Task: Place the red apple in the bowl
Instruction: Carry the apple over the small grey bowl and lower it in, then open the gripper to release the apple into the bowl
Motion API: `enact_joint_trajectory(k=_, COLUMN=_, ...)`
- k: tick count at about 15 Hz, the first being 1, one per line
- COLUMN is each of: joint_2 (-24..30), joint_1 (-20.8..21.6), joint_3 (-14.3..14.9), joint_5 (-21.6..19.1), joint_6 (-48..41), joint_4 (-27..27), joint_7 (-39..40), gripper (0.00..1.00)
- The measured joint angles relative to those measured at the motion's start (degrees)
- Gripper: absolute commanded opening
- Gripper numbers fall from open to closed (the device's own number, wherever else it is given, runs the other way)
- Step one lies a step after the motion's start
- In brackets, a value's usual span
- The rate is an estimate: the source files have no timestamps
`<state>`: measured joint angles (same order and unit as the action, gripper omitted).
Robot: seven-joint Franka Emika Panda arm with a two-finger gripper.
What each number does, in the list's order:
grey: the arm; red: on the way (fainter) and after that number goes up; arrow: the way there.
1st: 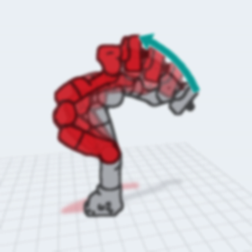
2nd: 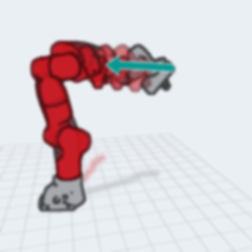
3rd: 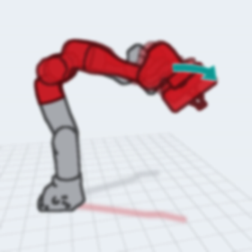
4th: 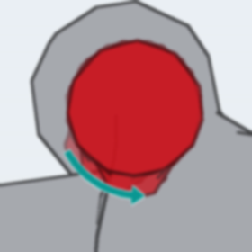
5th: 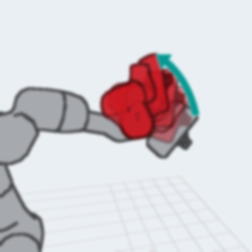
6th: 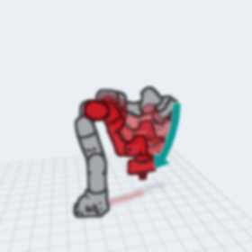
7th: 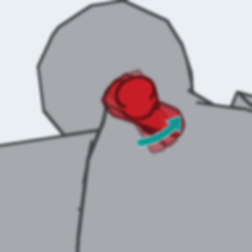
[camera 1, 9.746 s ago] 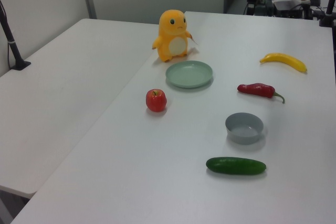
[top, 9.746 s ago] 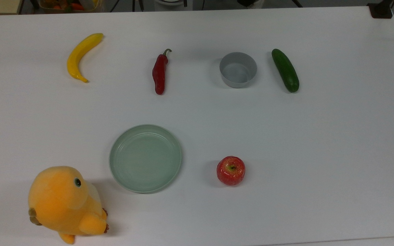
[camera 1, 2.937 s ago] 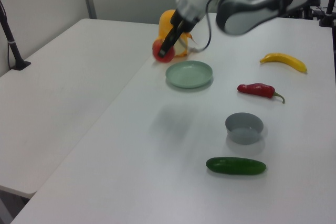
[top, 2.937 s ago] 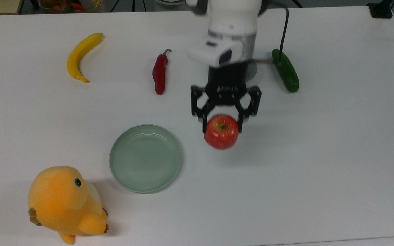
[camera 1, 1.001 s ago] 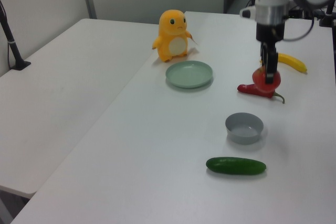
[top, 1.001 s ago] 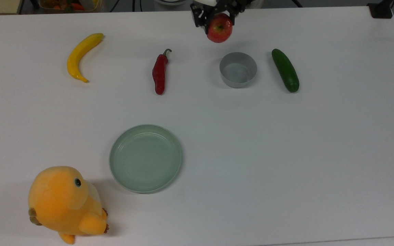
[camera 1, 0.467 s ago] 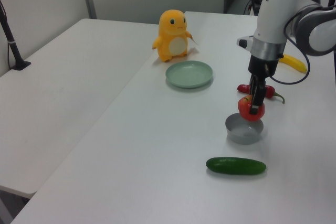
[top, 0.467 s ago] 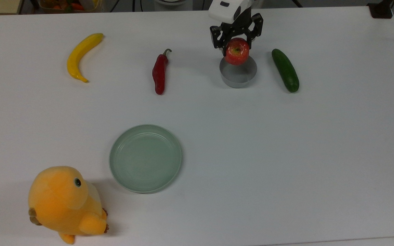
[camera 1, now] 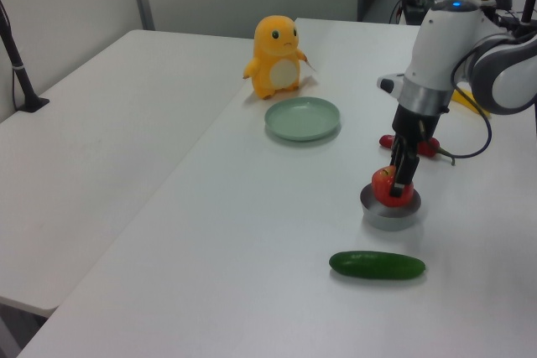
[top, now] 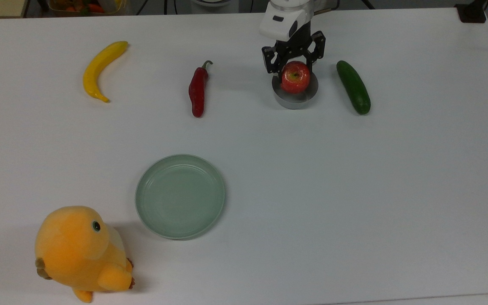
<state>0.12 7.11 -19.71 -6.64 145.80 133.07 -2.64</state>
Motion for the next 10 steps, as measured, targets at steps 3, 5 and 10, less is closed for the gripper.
enact_joint_trajectory(k=3, joint_2=-1.1, joint_1=0.0, joint_3=0.0, joint_5=1.1, joint_6=0.3, joint_4=0.0, joint_7=0.0, gripper=0.92)
enact_joint_trajectory(k=5, joint_2=-1.2, joint_1=-0.1, joint_3=0.0, joint_5=1.2, joint_6=0.3, joint_4=0.0, joint_7=-0.1, gripper=1.0)
enact_joint_trajectory(k=10, joint_2=-1.2, joint_1=-0.2, joint_3=0.0, joint_5=1.2, joint_6=-0.2, joint_4=-0.4, joint_7=-3.5, gripper=1.0)
